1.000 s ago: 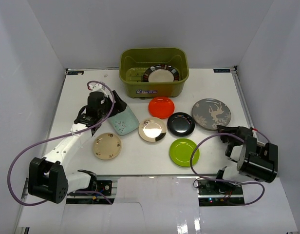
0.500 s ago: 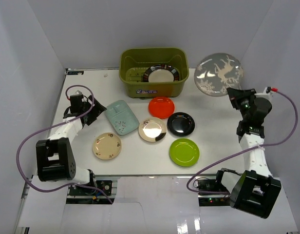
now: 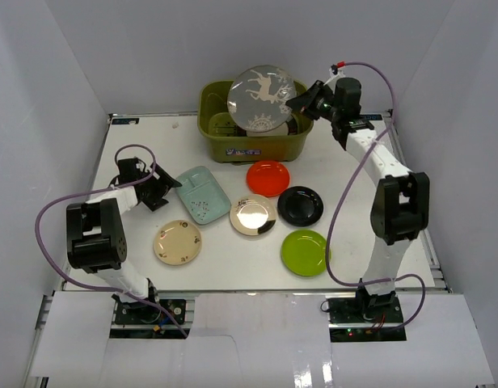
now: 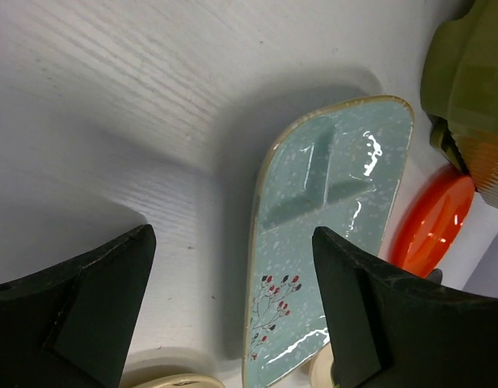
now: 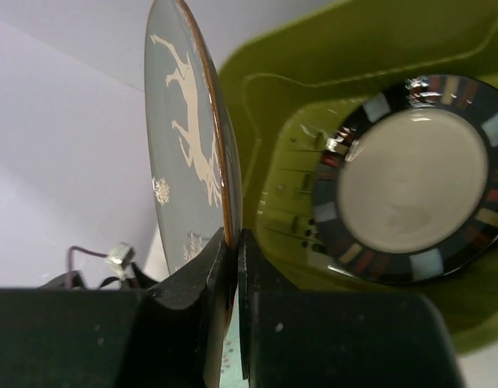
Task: Place the plates into the plastic bin on the countertop
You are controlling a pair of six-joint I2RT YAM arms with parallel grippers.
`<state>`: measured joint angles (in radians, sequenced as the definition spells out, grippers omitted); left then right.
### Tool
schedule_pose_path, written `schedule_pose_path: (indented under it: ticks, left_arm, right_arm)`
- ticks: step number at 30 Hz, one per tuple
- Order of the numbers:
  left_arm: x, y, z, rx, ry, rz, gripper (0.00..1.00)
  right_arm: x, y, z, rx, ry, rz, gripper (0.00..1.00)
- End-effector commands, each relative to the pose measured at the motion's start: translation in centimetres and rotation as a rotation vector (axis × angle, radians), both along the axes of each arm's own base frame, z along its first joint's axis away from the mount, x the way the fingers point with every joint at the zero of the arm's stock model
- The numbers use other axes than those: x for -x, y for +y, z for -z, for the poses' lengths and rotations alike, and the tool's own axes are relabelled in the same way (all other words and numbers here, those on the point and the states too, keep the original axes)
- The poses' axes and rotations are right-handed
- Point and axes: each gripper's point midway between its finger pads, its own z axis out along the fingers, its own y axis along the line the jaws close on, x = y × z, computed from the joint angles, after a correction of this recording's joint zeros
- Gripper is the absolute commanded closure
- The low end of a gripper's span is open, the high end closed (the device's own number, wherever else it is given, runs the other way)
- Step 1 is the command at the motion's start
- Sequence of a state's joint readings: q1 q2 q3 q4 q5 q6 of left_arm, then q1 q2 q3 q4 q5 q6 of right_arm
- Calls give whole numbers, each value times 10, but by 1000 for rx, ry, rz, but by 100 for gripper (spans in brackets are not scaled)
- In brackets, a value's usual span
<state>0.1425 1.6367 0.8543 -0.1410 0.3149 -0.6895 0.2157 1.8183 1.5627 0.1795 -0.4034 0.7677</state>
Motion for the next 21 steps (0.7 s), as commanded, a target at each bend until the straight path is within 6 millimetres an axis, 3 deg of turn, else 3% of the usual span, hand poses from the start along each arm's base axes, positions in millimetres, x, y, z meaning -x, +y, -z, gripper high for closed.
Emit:
schedule_pose_path:
  ticks: [1, 7, 14, 17, 21]
  left_arm:
    - [-15, -9, -17, 52, -59, 38, 11]
    - [-14, -18, -6, 82, -38, 82, 13]
    - [-15, -19, 10, 82, 0, 93, 24]
    - [-18, -23, 15, 87, 15, 98, 26]
    - [-22, -38, 20, 93, 26, 128, 31]
  right_arm:
    - [-36, 12, -33, 5, -106, 16, 92]
    - [-70, 44, 12, 54, -27, -19, 92]
    - [-75, 56, 70, 113, 60, -11, 92]
    - [-75, 56, 79, 181, 49, 16, 80]
    - [-68, 58, 99, 268, 73, 33, 54]
